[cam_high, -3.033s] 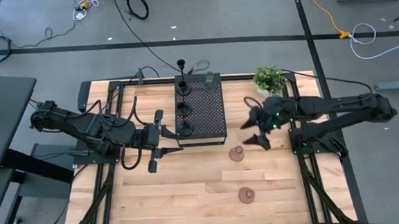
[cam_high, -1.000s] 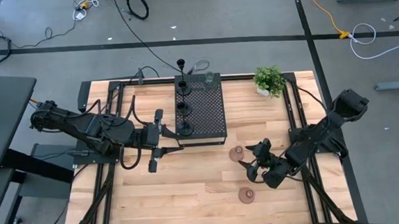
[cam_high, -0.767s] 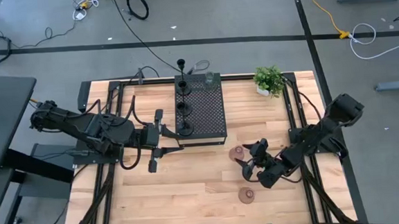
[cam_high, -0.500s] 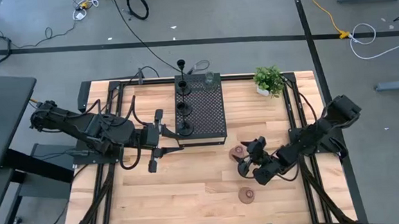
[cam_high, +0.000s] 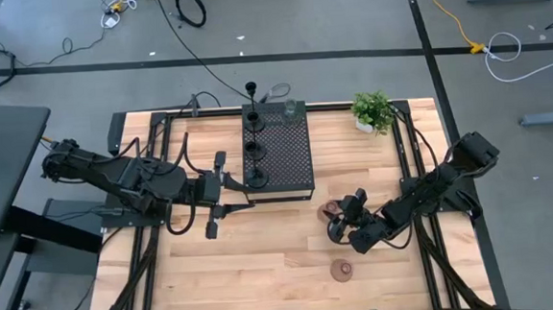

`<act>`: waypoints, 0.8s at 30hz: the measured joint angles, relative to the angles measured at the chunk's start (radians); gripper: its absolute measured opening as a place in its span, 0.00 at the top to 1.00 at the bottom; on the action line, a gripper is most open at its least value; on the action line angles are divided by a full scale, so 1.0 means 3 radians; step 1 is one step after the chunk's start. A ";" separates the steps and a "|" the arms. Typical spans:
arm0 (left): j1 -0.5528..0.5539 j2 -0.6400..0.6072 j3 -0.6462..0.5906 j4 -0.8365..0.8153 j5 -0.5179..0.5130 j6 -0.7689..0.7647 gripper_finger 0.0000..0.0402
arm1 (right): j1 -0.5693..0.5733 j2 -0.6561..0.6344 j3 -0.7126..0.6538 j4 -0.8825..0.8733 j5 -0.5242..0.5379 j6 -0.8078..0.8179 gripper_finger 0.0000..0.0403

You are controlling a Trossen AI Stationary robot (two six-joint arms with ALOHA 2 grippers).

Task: Pick & Place candle stick holders
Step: Put the top pink candle holder on the shelf

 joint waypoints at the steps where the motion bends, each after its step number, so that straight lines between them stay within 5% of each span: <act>1: 0.0000 0.0000 0.0000 0.0000 0.0001 -0.0001 0.66 | 0.0000 0.0000 0.0000 0.0000 -0.0020 -0.0001 0.58; 4: 0.0000 0.0000 0.0000 0.0000 0.0000 -0.0001 0.66 | 0.0000 0.0000 0.0004 0.0009 -0.0031 -0.0049 0.73; 16: 0.0000 0.0000 0.0000 0.0001 0.0000 -0.0001 0.66 | 0.0015 -0.0056 0.0005 0.0048 -0.0161 -0.0070 0.73; 24: 0.0000 0.0000 0.0000 0.0001 0.0000 -0.0001 0.66 | 0.0031 -0.0663 0.0005 -0.0069 -0.0390 -0.0379 0.73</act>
